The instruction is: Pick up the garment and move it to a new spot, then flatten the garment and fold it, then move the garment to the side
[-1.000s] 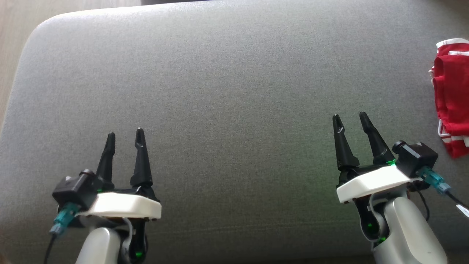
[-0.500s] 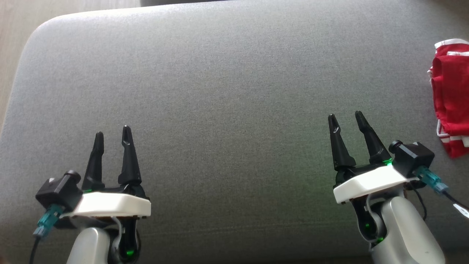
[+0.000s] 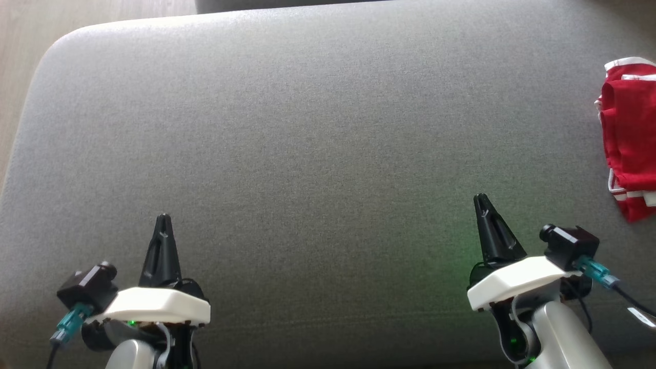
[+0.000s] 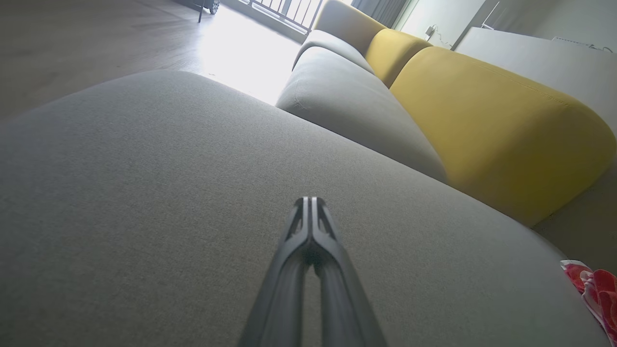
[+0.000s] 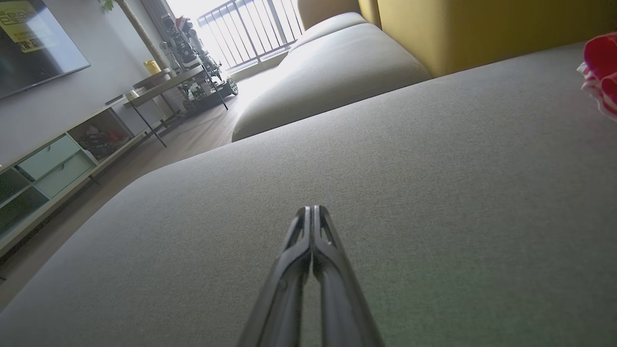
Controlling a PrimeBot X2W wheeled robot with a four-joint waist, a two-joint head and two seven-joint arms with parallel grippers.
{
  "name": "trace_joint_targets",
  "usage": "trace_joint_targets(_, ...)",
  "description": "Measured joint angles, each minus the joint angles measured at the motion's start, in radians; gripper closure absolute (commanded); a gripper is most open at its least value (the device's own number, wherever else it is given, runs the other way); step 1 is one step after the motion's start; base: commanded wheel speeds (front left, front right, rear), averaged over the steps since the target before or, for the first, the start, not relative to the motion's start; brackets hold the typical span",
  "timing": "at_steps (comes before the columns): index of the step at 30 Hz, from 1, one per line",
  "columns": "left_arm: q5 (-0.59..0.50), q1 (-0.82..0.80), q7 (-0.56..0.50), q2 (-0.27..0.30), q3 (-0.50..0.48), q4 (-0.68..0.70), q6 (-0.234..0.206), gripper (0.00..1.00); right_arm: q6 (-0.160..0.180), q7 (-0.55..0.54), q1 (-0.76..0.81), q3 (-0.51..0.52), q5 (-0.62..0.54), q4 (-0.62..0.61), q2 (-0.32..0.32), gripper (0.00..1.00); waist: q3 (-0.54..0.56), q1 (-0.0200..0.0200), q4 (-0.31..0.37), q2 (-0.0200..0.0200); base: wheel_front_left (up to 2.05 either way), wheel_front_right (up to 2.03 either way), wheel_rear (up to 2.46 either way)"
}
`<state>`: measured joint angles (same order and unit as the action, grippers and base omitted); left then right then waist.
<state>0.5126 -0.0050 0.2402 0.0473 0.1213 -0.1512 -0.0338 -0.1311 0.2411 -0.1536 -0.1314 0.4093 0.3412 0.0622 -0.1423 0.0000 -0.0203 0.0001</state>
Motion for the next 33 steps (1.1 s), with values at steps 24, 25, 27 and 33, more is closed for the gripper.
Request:
trace_joint_targets(24, 0.235, 0.0, -0.055, 0.003, -0.011, -0.023, 0.034, 1.0, 0.0, -0.057, 0.001, 0.033, 0.254, -0.011, 0.002, 1.0, 0.028, 0.0, 0.004, 0.0, 0.0, 0.0, 0.0)
trace_joint_targets(25, 0.245, 0.0, -0.057, 0.004, -0.011, -0.023, 0.034, 1.0, 0.0, -0.058, 0.001, 0.035, 0.264, -0.011, 0.002, 1.0, 0.029, 0.0, 0.004, 0.0, 0.0, 0.0, 0.0)
trace_joint_targets(27, 0.263, -0.001, -0.064, 0.004, -0.013, -0.026, 0.035, 1.0, 0.0, -0.063, 0.002, 0.037, 0.286, -0.012, 0.003, 1.0, 0.032, 0.0, 0.005, 0.0, 0.0, 0.0, 0.0)
trace_joint_targets(33, 0.321, -0.001, -0.077, 0.006, -0.031, -0.033, 0.044, 1.0, 0.0, -0.077, 0.002, 0.049, 0.349, -0.013, 0.003, 1.0, 0.039, 0.0, 0.006, 0.0, 0.0, 0.0, 0.0)
